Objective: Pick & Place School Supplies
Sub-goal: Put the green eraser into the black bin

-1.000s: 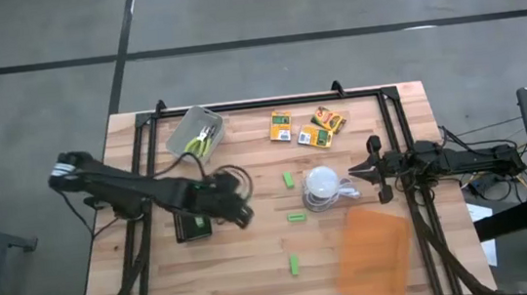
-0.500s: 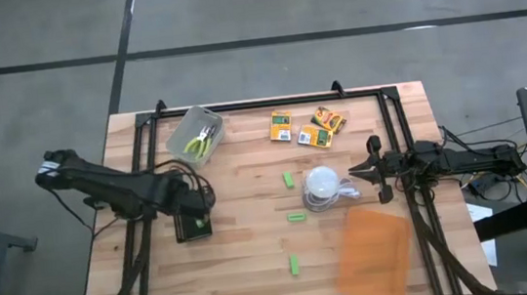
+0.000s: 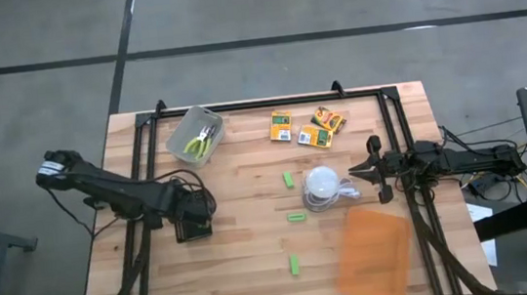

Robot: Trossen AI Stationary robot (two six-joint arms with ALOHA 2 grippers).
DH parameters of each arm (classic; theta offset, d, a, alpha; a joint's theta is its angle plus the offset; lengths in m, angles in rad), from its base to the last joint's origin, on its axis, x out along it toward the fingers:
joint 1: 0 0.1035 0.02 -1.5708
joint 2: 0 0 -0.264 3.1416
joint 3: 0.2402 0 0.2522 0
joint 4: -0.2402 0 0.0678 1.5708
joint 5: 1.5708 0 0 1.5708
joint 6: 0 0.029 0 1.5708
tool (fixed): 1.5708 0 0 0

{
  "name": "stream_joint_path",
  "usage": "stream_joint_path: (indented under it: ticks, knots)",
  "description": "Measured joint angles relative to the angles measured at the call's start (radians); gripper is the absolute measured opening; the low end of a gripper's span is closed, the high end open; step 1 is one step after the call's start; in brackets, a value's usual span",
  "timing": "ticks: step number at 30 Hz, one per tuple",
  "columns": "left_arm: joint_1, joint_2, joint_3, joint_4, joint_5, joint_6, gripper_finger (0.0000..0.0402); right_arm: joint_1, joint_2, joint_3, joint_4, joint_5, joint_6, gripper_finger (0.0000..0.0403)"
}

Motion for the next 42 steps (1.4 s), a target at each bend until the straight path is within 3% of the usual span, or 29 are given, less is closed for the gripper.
stream_joint_path:
  ticks: [16,23,34,42]
  knots:
    - [0.000,0.000,-0.191,0.257,0.015,0.000,0.0106,0.000,0.000,0.000,0.000,0.000,0.000,0.0036]
    - [0.000,-0.001,-0.211,0.302,0.037,0.001,0.0117,0.000,0.000,0.000,0.000,0.000,0.000,0.0036]
    - [0.000,-0.006,-0.186,0.286,0.040,0.010,0.0144,0.000,0.000,0.000,0.000,0.000,0.000,0.0036]
    - [0.000,-0.009,-0.024,0.061,-0.024,0.069,0.0145,0.000,0.000,0.000,0.000,0.000,0.000,0.0036]
